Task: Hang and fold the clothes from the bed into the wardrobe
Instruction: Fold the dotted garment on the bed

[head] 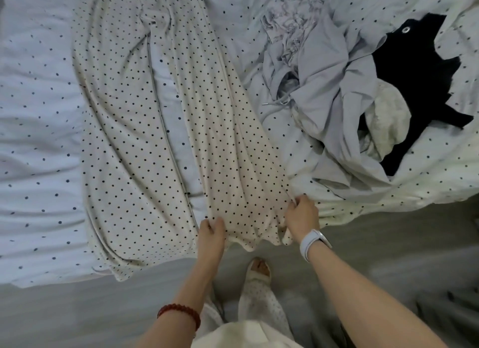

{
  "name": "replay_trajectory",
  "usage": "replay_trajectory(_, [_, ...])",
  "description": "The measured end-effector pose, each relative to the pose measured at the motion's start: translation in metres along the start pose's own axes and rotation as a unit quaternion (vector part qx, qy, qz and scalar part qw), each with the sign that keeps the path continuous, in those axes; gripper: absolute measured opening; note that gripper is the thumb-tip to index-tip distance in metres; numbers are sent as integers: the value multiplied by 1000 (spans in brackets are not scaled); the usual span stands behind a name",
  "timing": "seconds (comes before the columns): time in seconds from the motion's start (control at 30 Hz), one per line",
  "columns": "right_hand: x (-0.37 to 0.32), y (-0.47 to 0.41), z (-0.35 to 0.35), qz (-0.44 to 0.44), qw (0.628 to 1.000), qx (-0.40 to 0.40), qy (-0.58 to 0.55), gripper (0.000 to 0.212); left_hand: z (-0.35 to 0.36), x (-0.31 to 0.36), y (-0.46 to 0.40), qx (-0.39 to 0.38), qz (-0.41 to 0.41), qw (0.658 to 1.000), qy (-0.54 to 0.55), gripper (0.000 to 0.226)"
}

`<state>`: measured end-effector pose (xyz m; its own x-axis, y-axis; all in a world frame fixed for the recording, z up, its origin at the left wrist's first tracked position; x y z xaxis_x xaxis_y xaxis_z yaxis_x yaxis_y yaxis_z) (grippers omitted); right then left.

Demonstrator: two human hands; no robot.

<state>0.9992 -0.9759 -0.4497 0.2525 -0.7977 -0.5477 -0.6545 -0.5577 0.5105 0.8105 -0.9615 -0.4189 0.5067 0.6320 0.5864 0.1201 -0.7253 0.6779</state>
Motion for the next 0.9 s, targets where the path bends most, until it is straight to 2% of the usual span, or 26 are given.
replay_trajectory(0.13, [22,3,-30,-28,995,72,-64,30,-10,-8,10,82,17,996,24,27])
replay_trajectory(0.27, [20,11,-42,-75,988,122,-56,26,-11,-10,17,99,29,995,16,25])
replay_trajectory(0.3, [14,14,-38,-108,988,103,-46,24,-8,-11,17,92,27,995,14,24])
replay_trajectory(0.37, [3,18,-20,-165,986,9,6,25,-3,-12,14,73,25,997,7,23])
replay_trajectory(0.43, [-1,17,2,-163,982,-58,75,39,2,-15,11,51,11,998,19,25])
replay_trajectory(0.5, [-2,11,19,-137,981,-54,126,47,5,-15,8,12,-29,996,89,26])
replay_trajectory(0.6, [-3,3,30,-152,972,-43,175,32,10,-8,3,-31,-100,974,202,28])
replay_trajectory(0.67, [-2,2,27,-154,983,-57,78,17,11,-7,-2,-58,-98,975,190,23])
replay_trajectory(0.7, [0,4,22,-141,988,-66,8,15,12,-8,-4,-68,-93,978,176,21])
replay_trajectory(0.77, [4,8,4,-103,986,-71,-107,28,15,-8,-6,-84,-83,982,146,18])
replay_trajectory(0.8, [5,9,-7,-86,983,-66,-148,27,16,-6,-8,-84,-77,985,130,17])
replay_trajectory(0.9, [6,9,-43,-65,974,-25,-213,10,21,1,-7,-18,-67,989,134,14])
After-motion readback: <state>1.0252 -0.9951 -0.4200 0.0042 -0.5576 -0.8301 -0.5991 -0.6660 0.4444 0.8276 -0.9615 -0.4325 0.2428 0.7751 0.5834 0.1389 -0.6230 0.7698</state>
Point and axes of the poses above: each hand's wrist, its own y-axis away from the middle knuckle, its own z-axis out of the palm, x = y × z, the point moved 1 cm from there along -y, towards the middle knuckle, and after that the axes turned 10 degrees about -y, right-handed, at the moved point
